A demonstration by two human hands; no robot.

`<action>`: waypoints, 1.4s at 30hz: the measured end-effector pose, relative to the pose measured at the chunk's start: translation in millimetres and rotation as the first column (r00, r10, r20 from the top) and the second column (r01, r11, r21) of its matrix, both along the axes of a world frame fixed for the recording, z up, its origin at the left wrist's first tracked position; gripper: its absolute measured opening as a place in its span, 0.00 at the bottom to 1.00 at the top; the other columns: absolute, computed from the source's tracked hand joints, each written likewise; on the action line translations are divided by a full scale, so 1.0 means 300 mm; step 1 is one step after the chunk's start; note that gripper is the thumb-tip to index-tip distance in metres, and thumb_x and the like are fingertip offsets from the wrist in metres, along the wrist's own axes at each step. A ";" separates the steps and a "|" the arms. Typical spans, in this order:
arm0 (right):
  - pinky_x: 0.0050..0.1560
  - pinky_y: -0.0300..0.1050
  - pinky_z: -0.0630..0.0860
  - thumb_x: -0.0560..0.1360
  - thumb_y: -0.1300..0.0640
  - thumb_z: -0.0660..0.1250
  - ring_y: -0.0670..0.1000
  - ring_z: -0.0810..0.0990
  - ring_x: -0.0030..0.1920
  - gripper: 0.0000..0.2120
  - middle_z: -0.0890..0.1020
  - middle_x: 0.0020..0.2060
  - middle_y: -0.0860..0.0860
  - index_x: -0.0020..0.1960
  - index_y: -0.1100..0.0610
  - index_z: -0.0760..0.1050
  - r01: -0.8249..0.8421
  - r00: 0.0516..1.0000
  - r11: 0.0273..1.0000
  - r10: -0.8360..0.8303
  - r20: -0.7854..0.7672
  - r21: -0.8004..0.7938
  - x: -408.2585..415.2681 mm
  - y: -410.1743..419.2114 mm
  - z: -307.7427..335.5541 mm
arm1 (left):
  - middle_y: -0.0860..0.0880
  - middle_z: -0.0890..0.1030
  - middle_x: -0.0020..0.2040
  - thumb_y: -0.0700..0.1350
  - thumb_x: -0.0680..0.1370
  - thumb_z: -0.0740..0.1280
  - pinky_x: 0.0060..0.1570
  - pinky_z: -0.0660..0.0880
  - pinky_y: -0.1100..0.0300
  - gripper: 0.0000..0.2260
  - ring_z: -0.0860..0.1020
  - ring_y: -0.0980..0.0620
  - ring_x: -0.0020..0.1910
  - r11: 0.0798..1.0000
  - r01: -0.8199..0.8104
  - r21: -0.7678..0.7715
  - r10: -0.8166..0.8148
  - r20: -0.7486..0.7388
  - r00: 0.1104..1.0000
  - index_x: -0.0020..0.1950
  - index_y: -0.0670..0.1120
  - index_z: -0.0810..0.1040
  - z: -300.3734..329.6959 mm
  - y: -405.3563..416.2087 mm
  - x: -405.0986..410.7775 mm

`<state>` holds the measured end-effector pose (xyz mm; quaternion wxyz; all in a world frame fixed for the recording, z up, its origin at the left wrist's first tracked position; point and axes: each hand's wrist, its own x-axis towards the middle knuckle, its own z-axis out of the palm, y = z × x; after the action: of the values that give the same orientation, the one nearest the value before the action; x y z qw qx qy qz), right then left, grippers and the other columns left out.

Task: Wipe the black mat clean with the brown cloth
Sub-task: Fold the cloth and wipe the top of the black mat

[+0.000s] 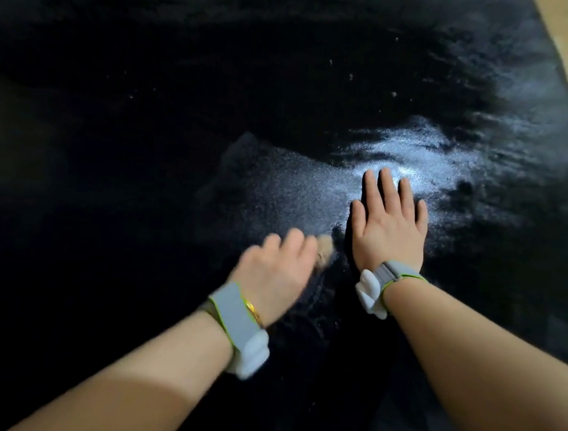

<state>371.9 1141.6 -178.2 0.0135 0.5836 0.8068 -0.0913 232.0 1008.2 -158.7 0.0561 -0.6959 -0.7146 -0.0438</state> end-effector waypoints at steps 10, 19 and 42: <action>0.75 0.55 0.39 0.82 0.43 0.44 0.52 0.41 0.77 0.26 0.44 0.78 0.46 0.78 0.46 0.43 -0.045 0.999 0.999 0.045 0.000 -0.028 0.002 -0.043 0.036 | 0.47 0.72 0.38 0.40 0.72 0.69 0.21 0.57 0.63 0.05 0.70 0.48 0.28 0.921 -0.365 0.137 0.375 -0.060 0.925 0.46 0.46 0.76 -0.057 0.073 -0.216; 0.76 0.53 0.41 0.82 0.43 0.42 0.50 0.41 0.77 0.27 0.43 0.78 0.45 0.78 0.47 0.41 -0.038 0.999 0.997 0.038 -0.005 -0.064 0.063 -0.282 0.001 | 0.43 0.73 0.37 0.39 0.71 0.70 0.23 0.59 0.62 0.05 0.73 0.42 0.26 0.928 -0.358 0.103 0.344 0.135 0.929 0.41 0.43 0.75 0.007 0.042 -0.175; 0.76 0.54 0.42 0.82 0.43 0.44 0.50 0.44 0.77 0.26 0.47 0.78 0.46 0.78 0.48 0.45 -0.043 0.999 0.999 0.042 -0.030 -0.017 0.064 -0.282 -0.007 | 0.48 0.71 0.35 0.42 0.75 0.59 0.20 0.61 0.59 0.07 0.72 0.47 0.27 0.998 -0.051 -0.036 0.053 0.063 0.997 0.48 0.49 0.75 0.031 -0.340 0.124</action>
<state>391.1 1057.1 -180.4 0.0086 0.5648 0.8182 -0.1070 269.3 906.2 -149.4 0.0227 -0.6762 -0.7345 -0.0523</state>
